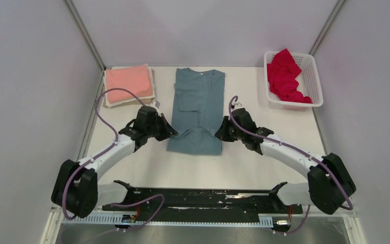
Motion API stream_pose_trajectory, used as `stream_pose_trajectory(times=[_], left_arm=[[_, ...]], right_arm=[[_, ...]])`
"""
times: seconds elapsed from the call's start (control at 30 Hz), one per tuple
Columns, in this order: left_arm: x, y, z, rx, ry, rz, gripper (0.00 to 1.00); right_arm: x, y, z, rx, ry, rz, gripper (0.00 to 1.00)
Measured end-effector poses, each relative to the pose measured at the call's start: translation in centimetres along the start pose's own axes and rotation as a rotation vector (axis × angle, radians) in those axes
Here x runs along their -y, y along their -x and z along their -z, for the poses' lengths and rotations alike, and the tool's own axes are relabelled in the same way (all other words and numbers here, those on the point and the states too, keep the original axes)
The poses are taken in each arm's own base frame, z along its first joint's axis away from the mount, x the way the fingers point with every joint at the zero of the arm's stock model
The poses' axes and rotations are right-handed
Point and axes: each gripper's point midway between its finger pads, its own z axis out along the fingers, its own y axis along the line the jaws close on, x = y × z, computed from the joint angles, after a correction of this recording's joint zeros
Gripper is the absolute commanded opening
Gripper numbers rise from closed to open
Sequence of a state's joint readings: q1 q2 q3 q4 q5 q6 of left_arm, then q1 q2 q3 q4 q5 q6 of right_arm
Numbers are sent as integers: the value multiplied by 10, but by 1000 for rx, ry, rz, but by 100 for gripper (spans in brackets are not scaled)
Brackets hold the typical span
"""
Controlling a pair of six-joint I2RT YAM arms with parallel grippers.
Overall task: Fold and stack the t-shirts
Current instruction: Fold the folded rectangular tshirt in 1/3 of the way
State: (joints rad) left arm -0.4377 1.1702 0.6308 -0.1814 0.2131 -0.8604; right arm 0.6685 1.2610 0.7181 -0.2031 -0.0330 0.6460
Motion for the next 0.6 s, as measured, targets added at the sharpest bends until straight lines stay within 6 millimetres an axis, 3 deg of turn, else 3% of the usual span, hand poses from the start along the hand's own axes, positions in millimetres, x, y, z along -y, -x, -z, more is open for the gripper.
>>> stream_pose_trajectory(times=[0.03,0.2,0.33,0.6], left_arm=[[3,8,-4,3,-3,-2,0],[20,54,-30,17,-22,-21,0],[17,78,-49,9,-27,-9,0],[9,98,-92,-54,-13,-11,0]], right_arm=[[-5,17,-5,25,15,10,0],[7,59,-30,56,-8,7,0],[19,87,-49,71,-13,3,0],[45,100,-76,44,-29,-17,0]])
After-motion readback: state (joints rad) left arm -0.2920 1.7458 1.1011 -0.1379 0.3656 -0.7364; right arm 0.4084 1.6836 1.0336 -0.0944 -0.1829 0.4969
